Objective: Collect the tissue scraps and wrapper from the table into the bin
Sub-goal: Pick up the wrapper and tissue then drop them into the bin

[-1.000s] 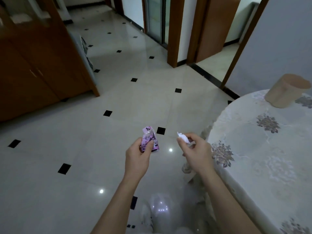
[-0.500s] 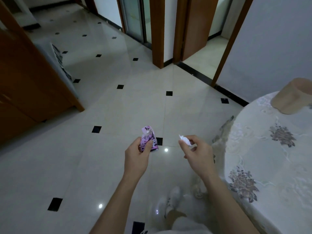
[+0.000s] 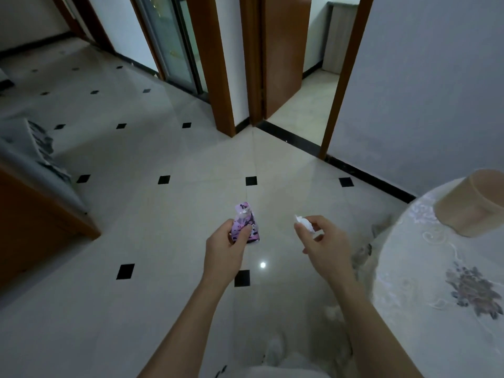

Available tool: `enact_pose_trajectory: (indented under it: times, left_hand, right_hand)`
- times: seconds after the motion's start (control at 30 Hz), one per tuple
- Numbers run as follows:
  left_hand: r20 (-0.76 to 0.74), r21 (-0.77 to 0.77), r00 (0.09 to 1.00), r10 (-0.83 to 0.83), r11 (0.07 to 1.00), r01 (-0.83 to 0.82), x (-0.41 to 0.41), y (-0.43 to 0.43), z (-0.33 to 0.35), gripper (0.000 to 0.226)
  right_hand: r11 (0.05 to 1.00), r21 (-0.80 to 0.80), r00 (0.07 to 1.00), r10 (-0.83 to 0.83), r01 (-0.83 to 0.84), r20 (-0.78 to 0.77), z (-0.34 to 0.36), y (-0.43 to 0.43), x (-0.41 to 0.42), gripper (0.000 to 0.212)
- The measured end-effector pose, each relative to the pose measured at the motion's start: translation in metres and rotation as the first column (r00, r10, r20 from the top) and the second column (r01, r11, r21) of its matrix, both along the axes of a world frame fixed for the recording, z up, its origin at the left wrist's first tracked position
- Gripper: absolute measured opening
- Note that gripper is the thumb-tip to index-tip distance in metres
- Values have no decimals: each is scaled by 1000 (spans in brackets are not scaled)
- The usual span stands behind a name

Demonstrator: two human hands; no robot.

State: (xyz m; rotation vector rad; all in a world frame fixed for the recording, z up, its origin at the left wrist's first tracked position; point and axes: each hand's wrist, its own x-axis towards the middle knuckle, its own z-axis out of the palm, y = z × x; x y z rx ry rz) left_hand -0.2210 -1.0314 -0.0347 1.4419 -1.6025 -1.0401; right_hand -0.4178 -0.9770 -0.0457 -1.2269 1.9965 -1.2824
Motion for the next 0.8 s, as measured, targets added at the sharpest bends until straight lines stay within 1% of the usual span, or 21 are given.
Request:
enact_pose_trajectory:
  times: [0.1,0.2,0.33,0.4,0.5,0.57,0.67,0.73,0.8]
  left_hand:
    - [-3,3,999,-35,999,35,-36,-49,7,35]
    - [5,11,996,-86,996,86,-63,-81,6,38]
    - [19,29,990,-141,990,141,-92,-128,4,42]
    - [19,21,985,-169,986,168,-109,-153,3,43]
    - [2,31,978,-209,978,208,-131,-193,-3,39]
    - [-15,50,973,-230,972,231,-145,-225,-11,33]
    - [-35,61,961,-273,959,275,-172,-278,-16,25]
    - [-38,52,950,-310,949,312,-192,-316,-13,26]
    - [-40,50,931,-363,930,365,-216,-362,-5,34]
  right_hand:
    - [998,-3,998,-56,56,-4,7,-44,-33,15]
    - [996,-3,996,-90,90,-9,5,-73,-57,17]
    - [992,12,992,-124,124,34,-3,-108,-84,6]
    - [990,28,990,-136,135,34,-5,-127,-97,4]
    - [984,47,985,-171,171,-7,-7,-156,-115,5]
    - [977,48,978,-204,206,-28,-12,-177,-129,6]
    - [964,57,965,-259,261,-47,-18,-216,-155,12]
    - [956,61,957,-282,286,-63,-19,-246,-170,17]
    - [939,67,941,-333,337,-66,-15,-281,-189,18]
